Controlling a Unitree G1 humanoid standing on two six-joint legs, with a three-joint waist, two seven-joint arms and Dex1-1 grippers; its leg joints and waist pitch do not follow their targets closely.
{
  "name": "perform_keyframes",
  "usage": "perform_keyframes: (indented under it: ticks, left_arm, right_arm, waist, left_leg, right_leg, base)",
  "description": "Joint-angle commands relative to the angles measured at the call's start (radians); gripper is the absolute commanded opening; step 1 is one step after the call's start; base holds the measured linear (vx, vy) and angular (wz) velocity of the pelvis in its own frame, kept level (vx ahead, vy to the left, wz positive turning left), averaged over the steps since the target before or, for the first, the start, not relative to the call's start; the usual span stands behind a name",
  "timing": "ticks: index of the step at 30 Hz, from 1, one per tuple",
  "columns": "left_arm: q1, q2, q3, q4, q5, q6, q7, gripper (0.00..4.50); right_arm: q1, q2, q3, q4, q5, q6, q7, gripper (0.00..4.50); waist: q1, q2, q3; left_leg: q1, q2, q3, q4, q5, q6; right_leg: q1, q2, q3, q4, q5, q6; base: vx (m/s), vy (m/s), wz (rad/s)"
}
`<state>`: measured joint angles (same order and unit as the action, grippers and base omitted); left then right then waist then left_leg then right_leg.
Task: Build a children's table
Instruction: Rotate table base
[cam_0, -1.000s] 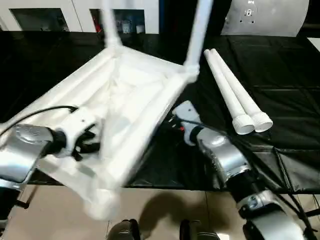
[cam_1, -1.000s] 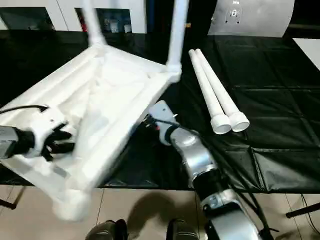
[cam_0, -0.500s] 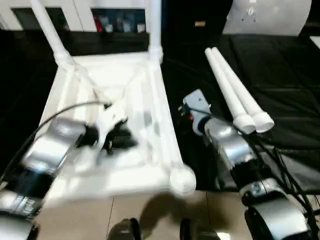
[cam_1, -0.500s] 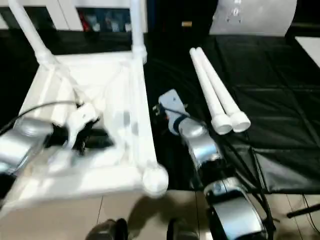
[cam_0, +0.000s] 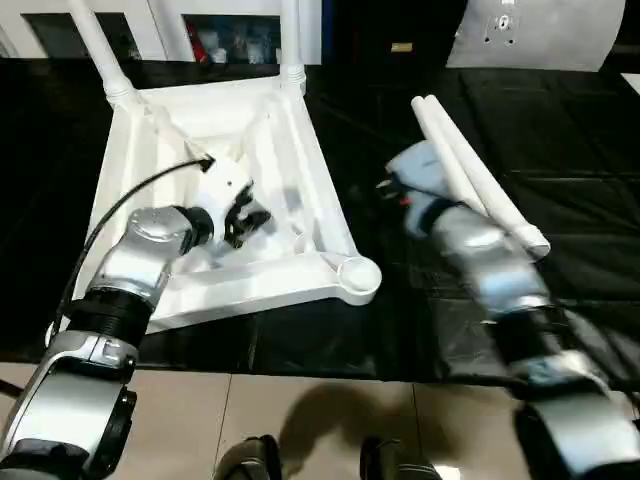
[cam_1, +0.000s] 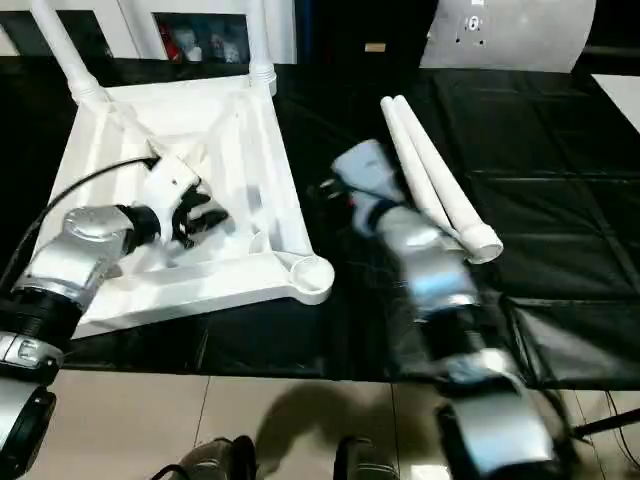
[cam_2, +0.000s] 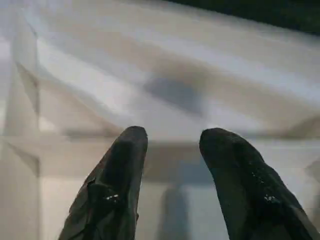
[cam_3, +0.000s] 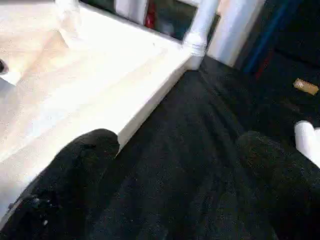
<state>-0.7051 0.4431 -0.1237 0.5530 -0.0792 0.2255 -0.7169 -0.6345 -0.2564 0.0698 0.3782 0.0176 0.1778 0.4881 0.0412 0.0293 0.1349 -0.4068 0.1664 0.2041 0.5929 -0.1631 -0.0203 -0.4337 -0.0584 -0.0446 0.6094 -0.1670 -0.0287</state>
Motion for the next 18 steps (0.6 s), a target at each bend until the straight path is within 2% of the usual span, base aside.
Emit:
perform_keyframes:
  ticks: [1,4,5,6,9,14,17,18]
  left_arm:
    - [0.031,0.014,-0.008,-0.067,-0.034,-0.024,-0.082,2.19]
    - [0.090,0.044,-0.035,-0.179,-0.077,-0.024,-0.184,2.19]
    - [0.099,0.048,-0.039,-0.197,-0.083,-0.020,-0.196,2.19]
    - [0.130,0.064,-0.055,-0.256,-0.097,-0.010,-0.239,2.19]
    - [0.169,0.089,-0.083,-0.329,-0.107,0.011,-0.298,2.19]
    - [0.203,0.136,-0.163,-0.372,-0.022,-0.003,-0.349,2.19]
    - [0.200,0.150,-0.192,-0.349,0.044,-0.028,-0.322,2.19]
    - [0.187,0.141,-0.191,-0.322,0.073,-0.037,-0.276,2.19]
  right_arm:
    - [0.030,-0.021,-0.015,-0.072,0.025,0.048,0.029,4.50]
    - [0.067,-0.040,-0.046,-0.142,0.059,0.094,0.035,4.50]
    - [0.072,-0.042,-0.048,-0.151,0.062,0.098,0.036,4.50]
    - [0.092,-0.052,-0.048,-0.188,0.069,0.107,0.041,4.50]
    - [0.117,-0.064,-0.044,-0.217,0.058,0.148,0.033,4.50]
    - [0.137,-0.065,-0.054,-0.243,0.048,0.181,0.003,4.50]
    - [0.141,-0.071,-0.044,-0.256,0.041,0.190,-0.001,4.50]
    - [0.143,-0.073,-0.042,-0.260,0.038,0.193,-0.004,4.50]
  waist:
    - [0.007,-0.004,-0.096]
    - [0.004,-0.006,-0.095]
    - [0.003,-0.006,-0.094]
    - [0.002,-0.003,-0.094]
    - [0.001,-0.003,-0.094]
    - [0.000,-0.003,-0.096]
    - [-0.002,-0.001,-0.100]
    - [-0.002,-0.001,-0.101]
  left_leg:
    - [0.030,0.061,-0.032,-0.058,-0.120,0.093]
    - [0.032,0.060,-0.030,-0.059,-0.143,0.081]
    - [0.031,0.064,-0.032,-0.061,-0.154,0.068]
    - [0.036,0.064,-0.031,-0.062,-0.171,0.058]
    - [0.038,0.062,-0.029,-0.064,-0.171,0.047]
    - [0.037,0.060,-0.030,-0.062,-0.167,0.038]
    - [0.037,0.059,-0.030,-0.060,-0.149,0.035]
    - [0.037,0.058,-0.030,-0.059,-0.146,0.035]
  right_leg:
    - [0.071,-0.086,0.051,-0.060,-0.102,-0.254]
    - [0.066,-0.084,0.051,-0.066,-0.157,-0.249]
    - [0.069,-0.089,0.052,-0.066,-0.181,-0.242]
    - [0.064,-0.086,0.052,-0.068,-0.206,-0.235]
    - [0.061,-0.081,0.053,-0.069,-0.213,-0.228]
    - [0.062,-0.079,0.053,-0.069,-0.216,-0.213]
    - [0.065,-0.078,0.053,-0.064,-0.182,-0.210]
    - [0.066,-0.078,0.053,-0.063,-0.169,-0.215]
  base:
    - [0.000,0.000,0.00]
    - [0.000,0.000,0.00]
    - [0.000,0.000,0.00]
    - [0.000,0.000,0.00]
    - [0.000,0.000,0.00]
    - [0.000,0.000,0.00]
    - [0.000,0.000,0.00]
    - [0.000,0.000,0.00]
